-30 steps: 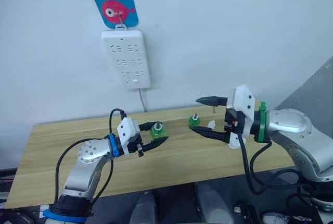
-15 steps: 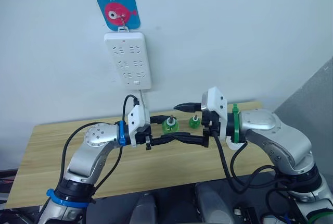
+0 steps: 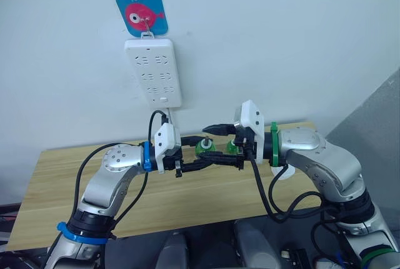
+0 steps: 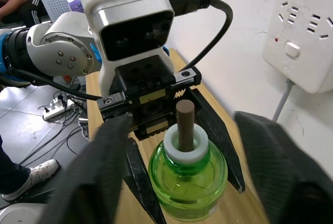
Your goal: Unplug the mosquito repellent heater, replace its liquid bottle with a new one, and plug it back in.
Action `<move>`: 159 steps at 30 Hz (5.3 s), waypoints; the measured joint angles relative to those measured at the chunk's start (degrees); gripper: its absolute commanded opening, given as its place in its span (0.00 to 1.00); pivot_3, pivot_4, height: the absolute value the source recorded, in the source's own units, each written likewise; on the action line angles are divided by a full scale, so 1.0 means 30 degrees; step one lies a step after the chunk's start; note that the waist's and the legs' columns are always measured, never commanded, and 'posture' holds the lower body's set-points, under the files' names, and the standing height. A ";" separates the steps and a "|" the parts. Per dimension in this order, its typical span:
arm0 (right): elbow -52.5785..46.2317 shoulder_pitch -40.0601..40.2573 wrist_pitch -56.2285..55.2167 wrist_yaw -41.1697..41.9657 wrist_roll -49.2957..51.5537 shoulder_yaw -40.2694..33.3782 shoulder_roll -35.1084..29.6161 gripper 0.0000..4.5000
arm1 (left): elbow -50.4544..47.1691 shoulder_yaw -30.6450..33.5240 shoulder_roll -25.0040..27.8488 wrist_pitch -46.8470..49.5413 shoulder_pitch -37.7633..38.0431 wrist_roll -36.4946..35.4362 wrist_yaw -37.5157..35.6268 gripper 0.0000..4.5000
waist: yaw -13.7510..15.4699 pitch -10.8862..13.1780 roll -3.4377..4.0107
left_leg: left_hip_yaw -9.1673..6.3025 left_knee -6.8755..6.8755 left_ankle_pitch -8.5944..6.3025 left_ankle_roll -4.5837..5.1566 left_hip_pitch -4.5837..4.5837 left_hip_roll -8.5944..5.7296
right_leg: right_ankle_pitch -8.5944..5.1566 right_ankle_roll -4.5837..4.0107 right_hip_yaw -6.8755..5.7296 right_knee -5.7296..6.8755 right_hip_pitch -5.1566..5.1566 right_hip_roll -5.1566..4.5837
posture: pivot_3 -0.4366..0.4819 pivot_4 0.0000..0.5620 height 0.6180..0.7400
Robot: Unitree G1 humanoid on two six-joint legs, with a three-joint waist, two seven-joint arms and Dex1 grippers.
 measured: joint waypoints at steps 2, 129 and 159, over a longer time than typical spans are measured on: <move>0.0083 0.0000 -0.0046 0.0072 -0.0022 0.0043 -0.0012 0.31 | 0.0056 0.0002 0.0000 0.0000 -0.0078 0.0000 -0.0088 0.50 | 0.0001 0.0000 0.0000 | 0.0000 0.0001 0.0000 0.0000 0.0000 0.0000 | 0.0000 0.0000 0.0000 0.0000 0.0000 0.0000 | 0.29 0.26 1.00; 0.1904 0.1266 0.0649 -1.7560 2.6659 -0.7179 -0.1302 0.15 | -0.2430 0.4477 -0.3915 1.3880 -0.3050 -1.8243 1.2306 0.49 | -0.0024 -0.1070 0.0116 | 0.0064 -0.0001 -0.0054 0.0096 0.0173 -0.0004 | -0.0008 0.0012 0.0074 -0.0036 0.0167 0.0032 | 0.28 0.21 1.00; 0.1779 0.1506 0.0142 -1.7509 2.6654 -0.6828 -0.1300 0.15 | -0.2276 0.4371 -0.3999 1.4525 -0.3043 -1.9743 1.3647 0.98 | -0.0005 -0.1070 0.0116 | 0.0071 -0.0004 -0.0056 0.0099 0.0173 -0.0004 | -0.0026 0.0041 0.0084 -0.0042 0.0166 0.0032 | 0.28 0.19 1.00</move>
